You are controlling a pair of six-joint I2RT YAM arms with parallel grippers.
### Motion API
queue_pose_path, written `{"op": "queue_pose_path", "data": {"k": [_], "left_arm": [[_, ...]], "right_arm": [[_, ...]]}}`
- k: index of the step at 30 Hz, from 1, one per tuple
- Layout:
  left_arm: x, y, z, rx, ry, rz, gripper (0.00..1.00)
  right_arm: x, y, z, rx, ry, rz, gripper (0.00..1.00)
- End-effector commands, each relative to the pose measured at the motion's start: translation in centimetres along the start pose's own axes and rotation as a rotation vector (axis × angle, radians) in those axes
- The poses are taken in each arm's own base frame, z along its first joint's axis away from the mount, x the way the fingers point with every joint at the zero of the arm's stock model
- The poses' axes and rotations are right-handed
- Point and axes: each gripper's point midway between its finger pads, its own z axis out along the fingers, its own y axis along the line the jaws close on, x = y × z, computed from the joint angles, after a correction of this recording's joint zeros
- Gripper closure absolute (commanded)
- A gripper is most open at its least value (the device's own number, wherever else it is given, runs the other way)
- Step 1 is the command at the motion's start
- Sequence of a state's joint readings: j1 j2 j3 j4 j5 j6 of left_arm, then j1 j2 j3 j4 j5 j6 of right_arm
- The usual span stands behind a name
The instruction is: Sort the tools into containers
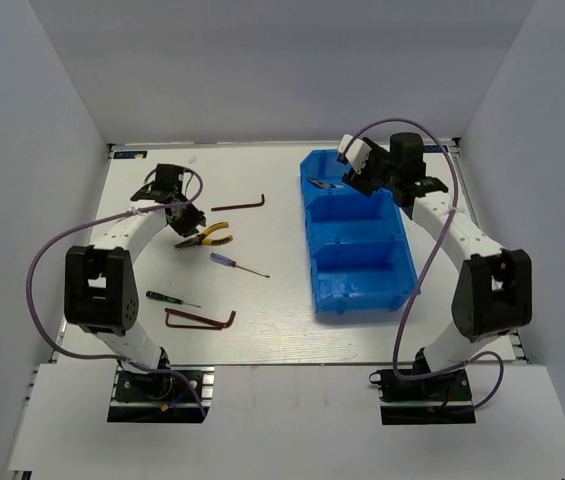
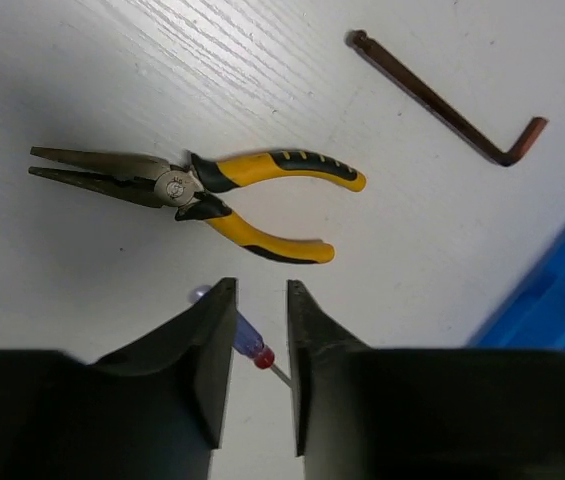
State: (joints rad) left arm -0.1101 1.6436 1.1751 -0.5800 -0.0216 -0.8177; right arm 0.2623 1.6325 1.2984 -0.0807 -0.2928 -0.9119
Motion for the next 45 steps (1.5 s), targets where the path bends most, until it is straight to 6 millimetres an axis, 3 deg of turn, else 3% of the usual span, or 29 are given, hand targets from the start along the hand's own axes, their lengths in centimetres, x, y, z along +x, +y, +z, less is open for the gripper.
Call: {"op": "queue_pose_path", "data": {"k": [1, 5, 13, 17, 22, 25, 28, 30, 33, 38, 40, 45], "left_arm": [[0.7, -0.1, -0.4, -0.071, 0.018, -0.014, 0.59], [2.8, 0.0, 0.9, -0.113, 0.075, 0.001, 0.50], [5.2, -0.2, 3.3, -0.176, 0.118, 0.027, 0.49], [4.6, -0.3, 4.6, -0.201, 0.094, 0.010, 0.49], [4.0, -1.5, 4.7, -0.173, 0.088, 0.006, 0.50], [3.2, -3.0, 2.6, -0.104, 0.064, -0.021, 0.51], [2.9, -3.4, 1.7, -0.065, 0.035, -0.051, 0.51], [3.0, -3.3, 1.5, -0.064, 0.035, -0.051, 0.51], [3.6, -1.7, 2.9, -0.134, 0.066, -0.062, 0.50], [4.1, -1.0, 4.7, -0.173, 0.081, -0.066, 0.50], [4.2, -1.5, 4.6, -0.174, 0.086, -0.057, 0.50], [4.2, 0.1, 5.5, -0.236, 0.088, -0.059, 0.46]], "right_arm": [[-1.2, 1.2, -1.8, -0.008, -0.034, 0.107, 0.32], [-0.8, 2.6, -3.1, -0.015, -0.030, 0.164, 0.32], [-0.6, 3.7, -5.3, 0.012, -0.034, 0.208, 0.32], [-0.4, 4.3, -6.2, 0.017, -0.031, 0.232, 0.32], [0.6, 5.7, -7.2, 0.012, -0.015, 0.234, 0.32], [1.3, 6.5, -7.5, 0.003, -0.002, 0.241, 0.32], [1.8, 7.1, -7.7, -0.002, 0.007, 0.248, 0.32], [1.8, 7.3, -7.7, -0.006, 0.009, 0.255, 0.32], [2.0, 7.5, -7.8, -0.009, 0.011, 0.265, 0.32], [1.9, 7.2, -8.1, -0.002, 0.015, 0.256, 0.32], [1.9, 7.0, -8.3, 0.008, 0.015, 0.255, 0.32], [2.5, 7.4, -8.6, 0.006, 0.026, 0.268, 0.32]]}}
